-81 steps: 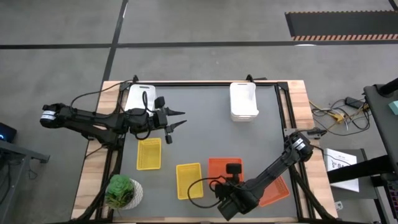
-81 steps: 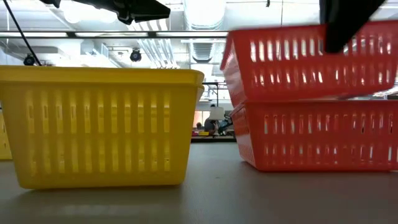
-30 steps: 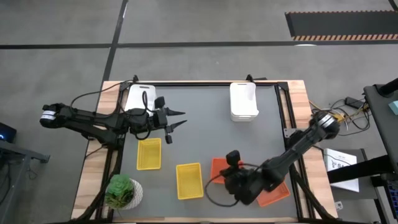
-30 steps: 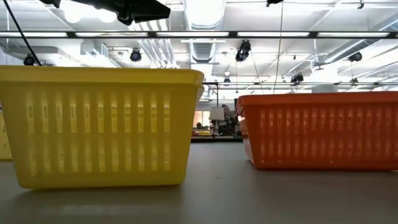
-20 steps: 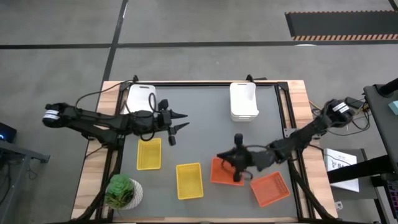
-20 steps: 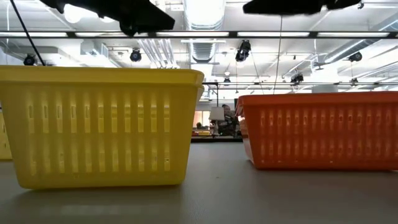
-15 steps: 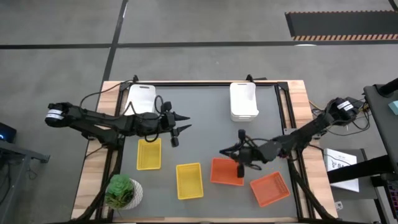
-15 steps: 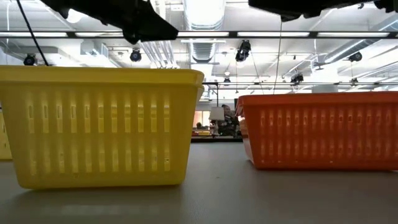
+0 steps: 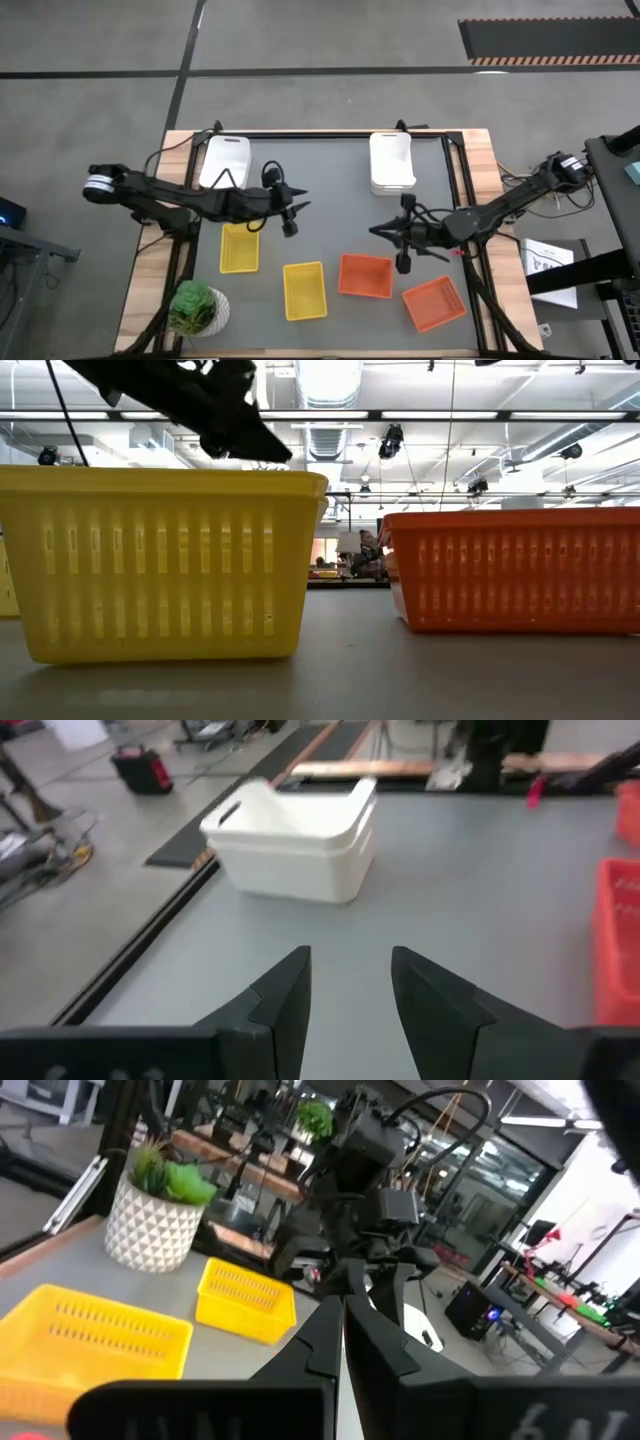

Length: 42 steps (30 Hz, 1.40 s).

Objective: Stack baskets by color
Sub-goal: Stack the left white bin on top of the right white bin

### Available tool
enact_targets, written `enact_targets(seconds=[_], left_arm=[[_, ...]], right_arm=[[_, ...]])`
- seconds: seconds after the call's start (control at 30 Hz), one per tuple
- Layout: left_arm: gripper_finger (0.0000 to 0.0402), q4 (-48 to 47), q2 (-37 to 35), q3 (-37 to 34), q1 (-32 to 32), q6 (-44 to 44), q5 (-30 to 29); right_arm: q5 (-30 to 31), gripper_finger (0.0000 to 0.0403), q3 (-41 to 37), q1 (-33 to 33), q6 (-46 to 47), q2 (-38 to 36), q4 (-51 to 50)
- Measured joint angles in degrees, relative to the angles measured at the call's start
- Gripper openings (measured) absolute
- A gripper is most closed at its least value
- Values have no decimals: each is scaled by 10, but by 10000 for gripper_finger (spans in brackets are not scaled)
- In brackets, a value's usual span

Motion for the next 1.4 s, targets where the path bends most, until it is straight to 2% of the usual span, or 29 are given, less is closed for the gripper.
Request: enact_targets(seconds=[0.3,0.47,0.53,0.63,0.73,0.8,0.9,1.07,1.2,1.4], left_arm=[[125,-22,12,0,0,-44,-22],[125,-71,5,0,0,-91,-86],[125,-124,-1,0,3,-126,-114],[125,-224,-7,4,18,-197,-113],[125,-372,-9,34,44,-267,-62],[125,-462,-8,62,60,-282,-22],[125,-599,-8,103,78,-234,22],[125,-754,-10,140,89,-52,32],[125,-787,-19,129,100,35,33],[125,-786,-21,107,122,68,32]], right_arm=[[0,9,-8,0,11,-17,-21],[1,9,-8,0,11,-17,-32],[1,9,-8,0,10,-16,-35],[2,9,-8,0,10,-17,-35],[2,9,-8,0,10,-17,-36],[2,9,-8,0,11,-16,-37],[2,9,-8,0,14,-16,-40],[2,9,-8,0,14,-17,-41],[2,9,-8,0,19,-16,-42],[2,9,-8,0,25,-16,-46]])
